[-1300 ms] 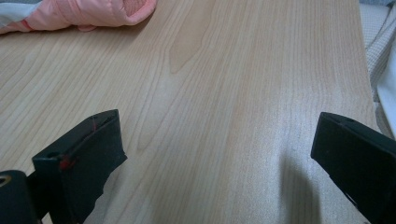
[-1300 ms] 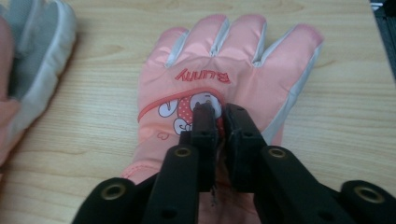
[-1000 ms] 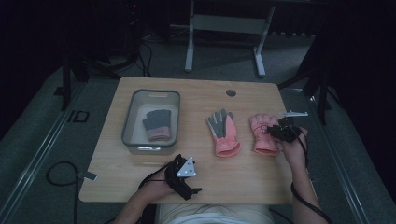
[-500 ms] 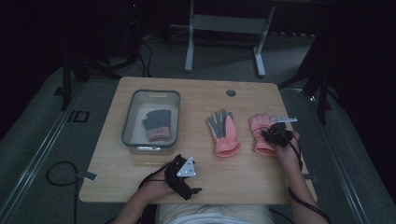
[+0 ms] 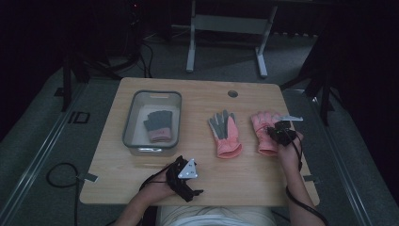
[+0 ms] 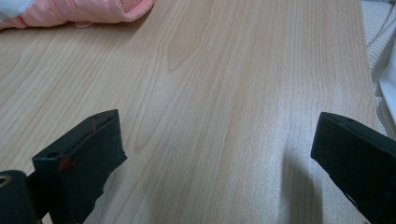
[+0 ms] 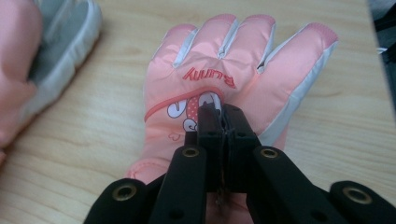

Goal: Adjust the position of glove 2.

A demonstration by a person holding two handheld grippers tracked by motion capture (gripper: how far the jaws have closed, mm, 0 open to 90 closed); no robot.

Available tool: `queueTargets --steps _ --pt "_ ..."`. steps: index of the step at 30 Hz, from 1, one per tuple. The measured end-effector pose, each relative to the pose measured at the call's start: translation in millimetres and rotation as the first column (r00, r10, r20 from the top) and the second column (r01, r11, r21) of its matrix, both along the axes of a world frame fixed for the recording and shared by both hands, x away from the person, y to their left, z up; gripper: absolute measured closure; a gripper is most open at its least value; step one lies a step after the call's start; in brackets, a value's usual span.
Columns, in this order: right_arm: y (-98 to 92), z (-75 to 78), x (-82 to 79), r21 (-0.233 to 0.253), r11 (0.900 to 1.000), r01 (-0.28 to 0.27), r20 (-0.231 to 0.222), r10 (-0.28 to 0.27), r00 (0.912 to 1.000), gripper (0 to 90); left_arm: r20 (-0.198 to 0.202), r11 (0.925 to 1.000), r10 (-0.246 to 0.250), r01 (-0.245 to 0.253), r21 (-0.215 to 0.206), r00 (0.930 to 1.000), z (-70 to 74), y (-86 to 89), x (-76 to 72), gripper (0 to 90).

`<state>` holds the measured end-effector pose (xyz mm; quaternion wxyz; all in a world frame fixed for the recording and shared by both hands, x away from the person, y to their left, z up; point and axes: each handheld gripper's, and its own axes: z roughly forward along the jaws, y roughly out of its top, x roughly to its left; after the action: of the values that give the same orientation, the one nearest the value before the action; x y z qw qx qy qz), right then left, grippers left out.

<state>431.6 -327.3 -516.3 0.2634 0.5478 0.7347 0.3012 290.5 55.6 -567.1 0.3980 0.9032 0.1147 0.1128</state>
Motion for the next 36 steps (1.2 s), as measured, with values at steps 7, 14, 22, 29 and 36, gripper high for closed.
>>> queueTargets --steps 7,14,22,29,36 --pt "8.6 30.7 -6.4 0.017 1.000 0.014 0.040 -0.015 0.9991 87.4 0.003 1.0000 -0.001 0.001 0.004 1.0000 0.0 -0.3 0.1 2.0" --pt "24.3 58.8 -12.5 0.024 1.000 0.002 0.083 -0.004 0.9966 87.4 0.003 1.0000 0.000 0.000 0.003 1.0000 -0.1 -0.3 0.2 2.0" --pt "49.0 83.9 -21.9 0.040 0.999 -0.026 0.102 0.022 0.9946 87.4 0.011 1.0000 -0.004 0.004 0.008 0.9999 0.0 -0.2 -0.5 2.0" --pt "71.1 97.5 -34.1 0.064 0.996 -0.063 0.119 0.055 0.9913 87.3 0.011 1.0000 -0.003 0.003 0.007 0.9999 -0.3 -0.2 -0.8 2.0" --pt "95.4 96.2 -42.0 0.071 0.992 -0.103 0.111 0.094 0.9893 87.3 0.011 1.0000 -0.002 0.002 0.006 0.9999 -0.2 -0.2 -1.0 2.0"
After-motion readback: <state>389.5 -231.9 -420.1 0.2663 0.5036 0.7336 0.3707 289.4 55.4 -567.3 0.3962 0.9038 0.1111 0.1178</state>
